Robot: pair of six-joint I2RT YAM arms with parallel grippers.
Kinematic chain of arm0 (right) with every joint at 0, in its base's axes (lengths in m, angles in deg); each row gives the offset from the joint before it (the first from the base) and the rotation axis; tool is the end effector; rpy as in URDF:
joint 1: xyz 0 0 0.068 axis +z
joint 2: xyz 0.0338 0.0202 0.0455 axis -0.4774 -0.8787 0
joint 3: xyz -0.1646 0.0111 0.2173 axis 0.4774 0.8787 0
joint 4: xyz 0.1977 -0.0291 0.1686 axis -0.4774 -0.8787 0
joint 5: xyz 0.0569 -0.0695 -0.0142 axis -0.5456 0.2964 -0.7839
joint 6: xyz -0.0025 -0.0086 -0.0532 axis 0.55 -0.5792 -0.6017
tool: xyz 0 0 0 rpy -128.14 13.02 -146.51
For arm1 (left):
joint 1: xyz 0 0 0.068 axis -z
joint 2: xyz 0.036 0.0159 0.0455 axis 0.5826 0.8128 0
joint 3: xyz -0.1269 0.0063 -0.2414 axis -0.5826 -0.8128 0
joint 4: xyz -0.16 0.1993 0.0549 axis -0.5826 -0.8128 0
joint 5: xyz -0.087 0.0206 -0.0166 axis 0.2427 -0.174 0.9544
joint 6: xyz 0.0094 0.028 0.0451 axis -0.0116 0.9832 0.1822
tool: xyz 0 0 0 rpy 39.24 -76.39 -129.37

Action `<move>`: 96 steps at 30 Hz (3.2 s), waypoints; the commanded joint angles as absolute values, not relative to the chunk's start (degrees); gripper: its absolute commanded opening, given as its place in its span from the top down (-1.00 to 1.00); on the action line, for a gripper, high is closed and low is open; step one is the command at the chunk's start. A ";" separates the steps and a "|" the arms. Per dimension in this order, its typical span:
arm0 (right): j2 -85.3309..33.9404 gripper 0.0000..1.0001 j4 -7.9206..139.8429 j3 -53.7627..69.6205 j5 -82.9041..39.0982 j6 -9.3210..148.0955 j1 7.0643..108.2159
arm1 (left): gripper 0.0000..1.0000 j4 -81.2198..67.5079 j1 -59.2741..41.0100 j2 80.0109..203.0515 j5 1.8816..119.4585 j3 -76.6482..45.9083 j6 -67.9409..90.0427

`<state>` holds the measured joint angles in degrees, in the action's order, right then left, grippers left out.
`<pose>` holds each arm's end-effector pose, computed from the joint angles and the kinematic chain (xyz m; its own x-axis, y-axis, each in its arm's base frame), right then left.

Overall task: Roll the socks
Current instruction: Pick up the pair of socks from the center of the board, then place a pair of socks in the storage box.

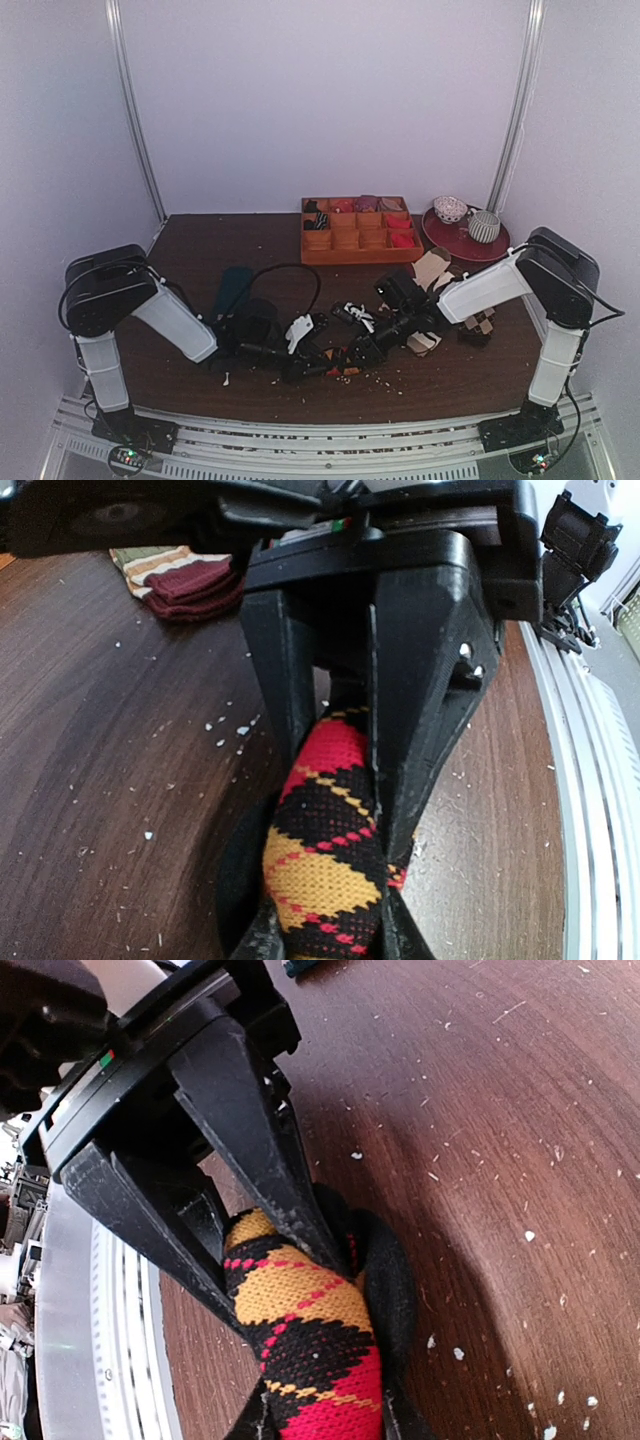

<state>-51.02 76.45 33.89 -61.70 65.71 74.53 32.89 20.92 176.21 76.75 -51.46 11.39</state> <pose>0.2217 0.2674 0.1233 -0.5516 -0.5181 -0.6537 -0.8076 0.1357 0.5739 0.1673 -0.2801 0.0859 -0.4734 0.3944 -0.7876 0.8771 0.2936 -0.3802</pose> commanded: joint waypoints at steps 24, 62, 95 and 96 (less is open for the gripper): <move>-38.03 1.00 82.37 22.96 -33.56 78.26 58.38 | -0.97 -7.35 13.30 142.95 50.66 -46.95 13.77; -73.05 1.00 64.02 -11.00 -22.27 56.08 50.07 | -0.97 -7.63 11.57 148.78 44.05 -42.37 19.86; -85.29 0.98 36.22 -23.00 -15.05 62.22 54.61 | -0.97 -8.60 11.59 145.40 43.61 -43.51 20.12; -85.73 0.97 35.39 -23.34 -14.82 62.22 54.62 | -0.97 -8.67 11.57 145.48 43.42 -43.43 20.20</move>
<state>-79.22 47.73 -24.90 -15.50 60.79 53.57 -9.56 11.98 146.42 44.55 -43.70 19.32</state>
